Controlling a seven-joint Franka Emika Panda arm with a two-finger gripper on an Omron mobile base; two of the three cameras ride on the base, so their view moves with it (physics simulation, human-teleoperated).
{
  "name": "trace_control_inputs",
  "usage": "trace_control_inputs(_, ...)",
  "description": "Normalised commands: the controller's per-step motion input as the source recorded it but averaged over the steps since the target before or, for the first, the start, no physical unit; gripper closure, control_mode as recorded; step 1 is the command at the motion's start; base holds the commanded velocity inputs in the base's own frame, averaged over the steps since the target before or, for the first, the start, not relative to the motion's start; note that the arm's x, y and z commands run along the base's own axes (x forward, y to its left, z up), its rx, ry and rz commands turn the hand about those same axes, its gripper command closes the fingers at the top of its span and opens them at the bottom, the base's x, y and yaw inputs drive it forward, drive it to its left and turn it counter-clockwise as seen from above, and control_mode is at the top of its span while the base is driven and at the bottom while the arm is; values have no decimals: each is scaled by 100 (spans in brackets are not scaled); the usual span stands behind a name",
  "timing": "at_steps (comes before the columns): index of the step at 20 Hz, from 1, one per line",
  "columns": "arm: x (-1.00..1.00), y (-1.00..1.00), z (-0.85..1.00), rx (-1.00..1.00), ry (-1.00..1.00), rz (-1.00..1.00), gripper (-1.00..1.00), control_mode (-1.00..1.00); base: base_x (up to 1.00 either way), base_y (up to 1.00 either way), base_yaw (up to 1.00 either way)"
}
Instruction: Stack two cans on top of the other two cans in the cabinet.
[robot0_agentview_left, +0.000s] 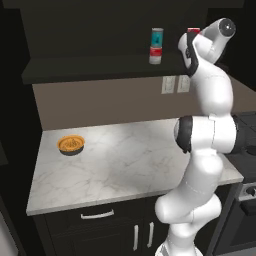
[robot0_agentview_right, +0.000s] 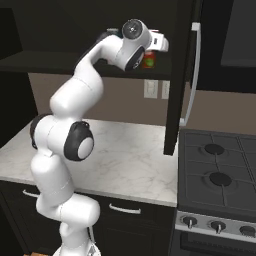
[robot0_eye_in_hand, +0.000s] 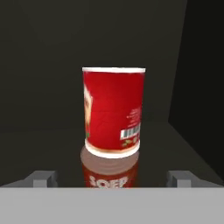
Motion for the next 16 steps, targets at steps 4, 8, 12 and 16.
trace_control_inputs(4, -42, 34, -10, 0, 0, -2, -100, -100, 0, 0, 0)
trace_control_inputs(8, -50, 44, -12, 0, -1, -4, -100, -100, 0, 0, 0)
trace_control_inputs(12, -60, 43, -13, 0, -2, -3, -100, -100, 0, 0, 0)
trace_control_inputs(16, -65, 42, -11, 0, 0, -2, -100, -100, 0, 0, 0)
